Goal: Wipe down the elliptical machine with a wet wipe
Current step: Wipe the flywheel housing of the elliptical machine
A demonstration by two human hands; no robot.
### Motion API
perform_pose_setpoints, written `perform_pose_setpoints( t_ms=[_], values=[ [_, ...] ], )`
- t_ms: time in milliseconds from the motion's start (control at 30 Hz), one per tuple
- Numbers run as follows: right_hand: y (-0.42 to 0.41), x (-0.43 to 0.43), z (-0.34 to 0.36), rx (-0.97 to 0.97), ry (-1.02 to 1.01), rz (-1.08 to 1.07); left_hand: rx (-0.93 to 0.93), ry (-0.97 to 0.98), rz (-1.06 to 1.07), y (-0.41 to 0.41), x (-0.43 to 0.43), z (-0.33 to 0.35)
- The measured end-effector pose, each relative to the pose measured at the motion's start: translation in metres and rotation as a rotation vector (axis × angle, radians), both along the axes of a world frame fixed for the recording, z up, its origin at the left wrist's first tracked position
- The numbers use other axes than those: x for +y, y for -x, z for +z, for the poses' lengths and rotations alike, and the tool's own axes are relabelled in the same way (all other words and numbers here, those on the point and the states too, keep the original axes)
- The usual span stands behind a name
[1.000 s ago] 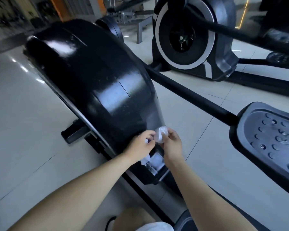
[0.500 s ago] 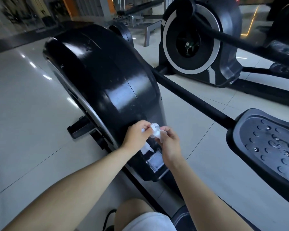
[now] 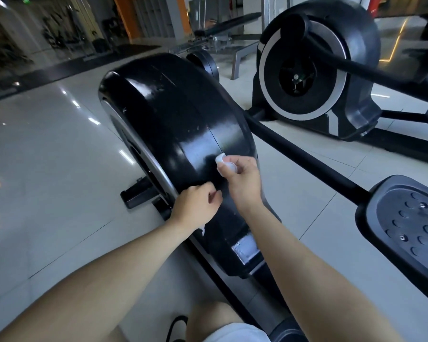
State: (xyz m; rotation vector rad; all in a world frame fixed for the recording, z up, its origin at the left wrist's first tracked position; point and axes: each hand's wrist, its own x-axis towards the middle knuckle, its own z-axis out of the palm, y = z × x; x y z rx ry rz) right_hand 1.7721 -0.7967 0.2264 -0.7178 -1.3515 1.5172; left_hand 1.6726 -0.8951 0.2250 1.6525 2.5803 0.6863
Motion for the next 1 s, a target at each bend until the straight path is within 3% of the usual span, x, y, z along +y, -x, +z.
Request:
perform_pose_setpoints(
  t_ms=[133, 233, 567, 667, 867, 1000],
  values=[
    [0.031, 0.007, 0.014, -0.156, -0.237, 0.016, -0.035, -0.034, 0.043, 0.007, 0.004, -0.001],
    [0.026, 0.008, -0.006, -0.216, -0.273, -0.009, -0.007, -0.018, 0.034, 0.010, 0.006, -0.004],
    [-0.010, -0.005, -0.101, -0.500, 0.080, 0.081, -0.028, -0.008, 0.005, 0.010, 0.009, -0.008],
    [-0.013, -0.003, -0.089, -0.483, 0.064, 0.068, -0.032, -0.001, -0.006, 0.010, 0.008, -0.009],
    [-0.008, 0.015, -0.014, -0.217, -0.136, 0.019, -0.085, 0.104, -0.004, 0.011, 0.007, -0.014],
    [-0.003, 0.011, -0.036, -0.350, -0.203, 0.061, -0.104, 0.205, -0.030, 0.007, -0.001, -0.033]
  ],
)
